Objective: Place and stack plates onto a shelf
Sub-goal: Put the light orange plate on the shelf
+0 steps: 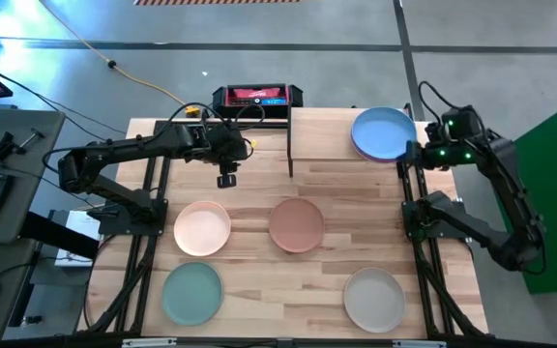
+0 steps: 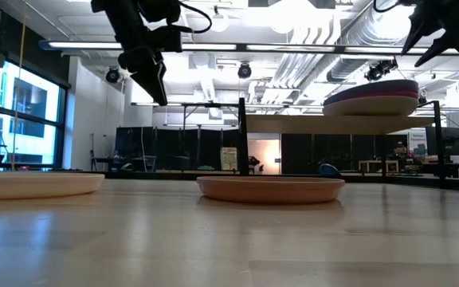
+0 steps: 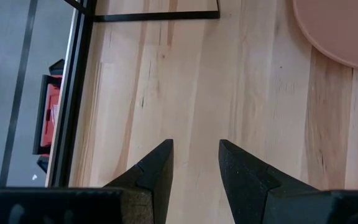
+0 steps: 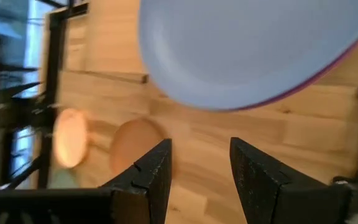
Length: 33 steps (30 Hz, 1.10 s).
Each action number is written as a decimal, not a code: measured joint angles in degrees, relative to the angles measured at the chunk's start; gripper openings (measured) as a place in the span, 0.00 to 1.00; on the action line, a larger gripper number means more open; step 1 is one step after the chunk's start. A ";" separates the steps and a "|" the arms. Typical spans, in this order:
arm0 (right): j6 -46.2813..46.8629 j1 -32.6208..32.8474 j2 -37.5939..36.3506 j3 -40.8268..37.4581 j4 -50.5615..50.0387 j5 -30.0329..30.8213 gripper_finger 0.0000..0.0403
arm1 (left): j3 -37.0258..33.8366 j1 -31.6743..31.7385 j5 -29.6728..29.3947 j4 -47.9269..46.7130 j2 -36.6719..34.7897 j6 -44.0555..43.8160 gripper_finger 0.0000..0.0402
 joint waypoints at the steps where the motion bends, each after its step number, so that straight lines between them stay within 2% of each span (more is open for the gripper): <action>1: 0.20 0.00 -0.26 0.00 0.00 -1.44 0.35 | 0.00 0.00 0.00 0.00 0.00 0.00 0.29; 6: 0.12 0.00 -2.34 0.00 1.50 -8.04 0.35 | 0.00 0.00 0.00 3.52 0.00 -0.07 0.29; 18: 5.20 0.00 -9.83 0.00 2.17 -9.73 0.35 | 0.00 -0.35 0.04 11.08 0.00 -11.71 0.29; 24: 6.43 0.00 -13.99 0.00 2.32 -12.29 0.35 | 0.00 -0.35 0.04 13.36 0.00 -12.47 0.29; 33: 2.00 0.00 -17.25 0.00 2.20 -12.22 0.35 | 0.00 -0.53 0.75 12.60 0.00 -24.27 0.29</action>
